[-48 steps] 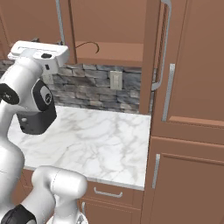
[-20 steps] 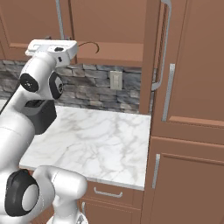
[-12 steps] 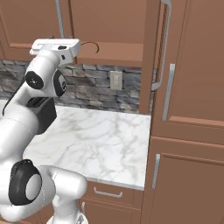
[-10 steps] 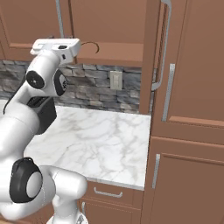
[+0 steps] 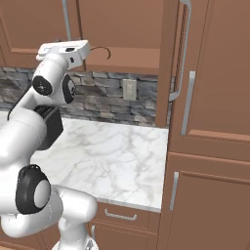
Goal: Open the cabinet and move the ladle to the pot. Then close the cabinet.
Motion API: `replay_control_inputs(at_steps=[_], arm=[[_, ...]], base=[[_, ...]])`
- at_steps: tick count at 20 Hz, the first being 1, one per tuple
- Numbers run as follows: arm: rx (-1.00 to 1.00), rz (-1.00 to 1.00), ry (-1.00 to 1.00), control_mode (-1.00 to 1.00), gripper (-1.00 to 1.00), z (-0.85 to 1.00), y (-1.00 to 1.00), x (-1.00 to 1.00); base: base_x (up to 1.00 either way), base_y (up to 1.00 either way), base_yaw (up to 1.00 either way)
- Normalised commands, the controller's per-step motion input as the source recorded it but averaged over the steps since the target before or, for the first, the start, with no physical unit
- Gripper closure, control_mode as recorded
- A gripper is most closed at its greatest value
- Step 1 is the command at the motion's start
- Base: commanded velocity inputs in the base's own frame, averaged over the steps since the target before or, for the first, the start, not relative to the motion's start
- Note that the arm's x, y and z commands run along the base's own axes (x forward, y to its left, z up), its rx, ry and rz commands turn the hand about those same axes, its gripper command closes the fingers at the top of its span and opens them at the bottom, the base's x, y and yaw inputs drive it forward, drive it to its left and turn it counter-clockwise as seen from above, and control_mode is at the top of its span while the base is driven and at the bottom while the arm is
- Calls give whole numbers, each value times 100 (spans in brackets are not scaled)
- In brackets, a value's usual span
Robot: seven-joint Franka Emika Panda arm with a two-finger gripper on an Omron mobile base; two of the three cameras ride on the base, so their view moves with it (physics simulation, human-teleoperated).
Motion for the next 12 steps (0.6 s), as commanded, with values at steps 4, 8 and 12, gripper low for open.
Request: replay_control_inputs(at_steps=[4,8,12], arm=[[-1,0,0,-100,-100,0,0,18],[0,0,0,-100,-100,0,0,15],[0,0,0,-100,100,0,4,15]], base=[[0,0,0],[0,0,0],[0,0,0]])
